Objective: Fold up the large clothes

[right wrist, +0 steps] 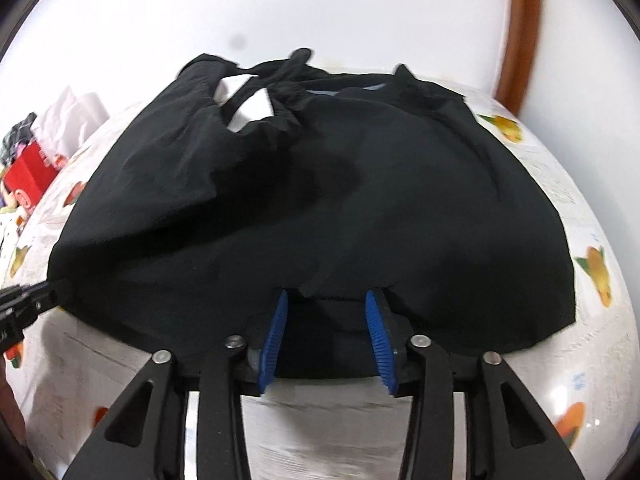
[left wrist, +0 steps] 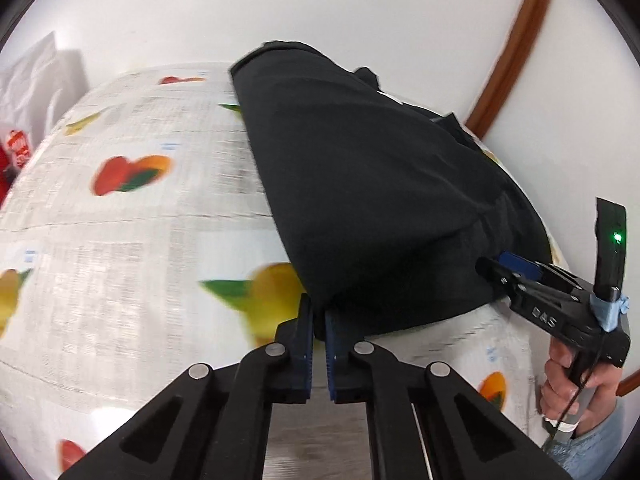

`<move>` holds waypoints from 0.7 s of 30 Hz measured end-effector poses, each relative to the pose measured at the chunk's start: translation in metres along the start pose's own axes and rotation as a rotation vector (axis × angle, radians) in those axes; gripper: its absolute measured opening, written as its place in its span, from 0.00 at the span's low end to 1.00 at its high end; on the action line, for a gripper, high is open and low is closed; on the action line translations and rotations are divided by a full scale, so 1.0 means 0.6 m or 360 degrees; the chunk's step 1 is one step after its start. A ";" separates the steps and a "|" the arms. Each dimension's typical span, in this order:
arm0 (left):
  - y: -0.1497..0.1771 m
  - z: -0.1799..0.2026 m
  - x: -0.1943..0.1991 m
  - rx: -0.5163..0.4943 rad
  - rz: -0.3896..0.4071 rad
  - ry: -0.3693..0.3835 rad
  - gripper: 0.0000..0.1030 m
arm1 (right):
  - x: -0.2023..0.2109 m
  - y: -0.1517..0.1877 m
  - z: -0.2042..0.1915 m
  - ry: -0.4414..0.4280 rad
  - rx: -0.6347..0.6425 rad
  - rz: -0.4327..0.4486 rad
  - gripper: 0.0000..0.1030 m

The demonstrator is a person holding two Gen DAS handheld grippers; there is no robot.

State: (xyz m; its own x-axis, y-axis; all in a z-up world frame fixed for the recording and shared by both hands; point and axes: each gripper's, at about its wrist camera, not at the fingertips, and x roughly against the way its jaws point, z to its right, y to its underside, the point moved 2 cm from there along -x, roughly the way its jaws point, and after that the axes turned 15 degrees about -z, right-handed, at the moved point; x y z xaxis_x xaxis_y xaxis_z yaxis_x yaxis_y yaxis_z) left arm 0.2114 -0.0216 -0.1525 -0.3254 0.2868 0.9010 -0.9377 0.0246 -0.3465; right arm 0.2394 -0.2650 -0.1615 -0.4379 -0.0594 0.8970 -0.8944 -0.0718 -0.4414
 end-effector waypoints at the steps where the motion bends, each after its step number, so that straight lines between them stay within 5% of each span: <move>1: -0.001 -0.011 0.002 0.0001 -0.0018 -0.0020 0.05 | 0.000 -0.002 -0.012 -0.0016 0.0032 -0.0007 0.50; 8: 0.008 -0.046 0.011 -0.0048 -0.0085 0.0083 0.09 | 0.043 -0.032 -0.016 -0.0316 0.0077 0.0004 0.52; 11: 0.006 -0.048 0.013 -0.0052 -0.0063 0.0114 0.28 | 0.065 -0.059 -0.016 -0.0380 0.0071 0.0072 0.68; 14: -0.005 -0.049 0.013 -0.0025 -0.0038 0.0201 0.56 | 0.072 -0.079 -0.031 -0.0465 0.0079 0.0092 0.71; 21: -0.033 -0.016 -0.017 -0.0063 -0.0073 0.0247 0.60 | 0.026 -0.136 -0.062 -0.0445 0.0078 0.0039 0.71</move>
State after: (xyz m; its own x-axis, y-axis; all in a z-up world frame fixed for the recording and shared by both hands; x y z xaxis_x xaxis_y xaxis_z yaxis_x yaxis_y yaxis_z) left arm 0.2348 -0.0157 -0.1575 -0.2571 0.4287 0.8661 -0.9446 0.0778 -0.3189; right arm 0.3020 -0.2232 -0.1108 -0.4112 -0.3333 0.8484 -0.8756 -0.1145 -0.4694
